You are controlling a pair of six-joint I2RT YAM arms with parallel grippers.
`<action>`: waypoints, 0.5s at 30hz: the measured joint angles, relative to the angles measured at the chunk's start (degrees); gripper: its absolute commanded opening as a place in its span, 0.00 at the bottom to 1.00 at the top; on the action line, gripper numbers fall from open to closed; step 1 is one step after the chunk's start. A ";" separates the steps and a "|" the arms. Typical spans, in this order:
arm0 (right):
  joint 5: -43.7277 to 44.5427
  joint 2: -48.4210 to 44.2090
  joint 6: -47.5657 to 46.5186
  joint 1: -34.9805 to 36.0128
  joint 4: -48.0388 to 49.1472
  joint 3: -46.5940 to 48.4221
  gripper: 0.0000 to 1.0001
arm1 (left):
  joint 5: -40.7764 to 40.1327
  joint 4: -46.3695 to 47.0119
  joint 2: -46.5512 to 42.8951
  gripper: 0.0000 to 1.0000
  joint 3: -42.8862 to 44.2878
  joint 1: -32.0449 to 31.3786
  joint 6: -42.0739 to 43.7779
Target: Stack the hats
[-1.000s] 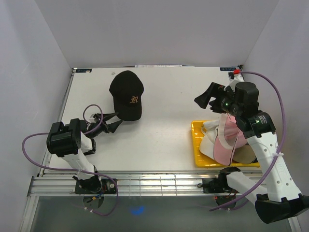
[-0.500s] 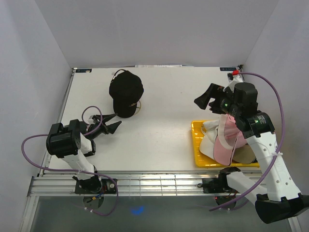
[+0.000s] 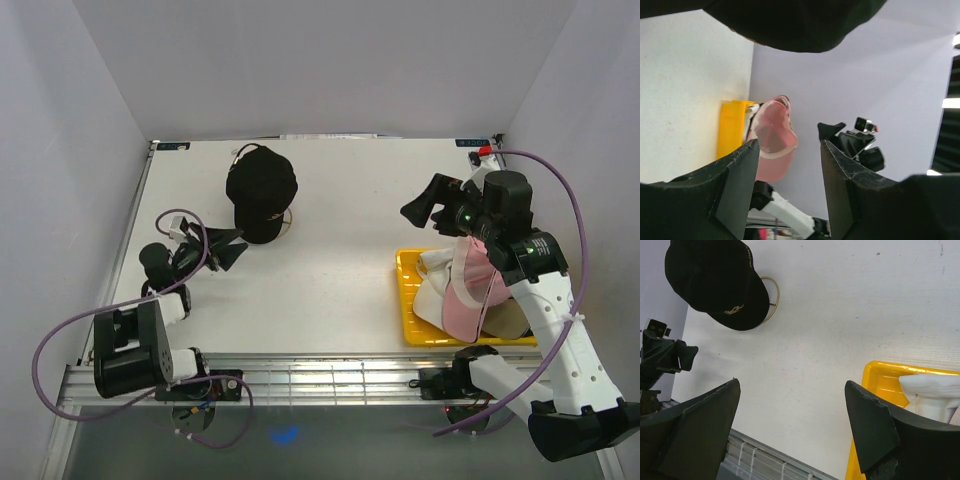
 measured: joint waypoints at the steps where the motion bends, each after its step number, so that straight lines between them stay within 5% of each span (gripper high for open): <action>1: -0.15 0.07 -0.09 0.00 -0.02 0.00 0.91 | 0.00 -4.11 -2.75 0.63 0.87 -0.02 2.60; 7: -0.57 1.01 -1.07 0.00 -1.84 1.44 0.91 | -4.24 -31.67 -14.67 0.66 11.21 -4.15 19.98; 10: -0.59 1.33 -1.16 0.00 -2.89 3.85 0.91 | -13.35 -46.31 -16.87 0.66 22.01 -14.51 29.62; 15: -0.57 1.36 -1.27 0.00 -5.07 9.79 0.92 | -25.62 -57.16 -13.62 0.65 34.05 -36.74 36.92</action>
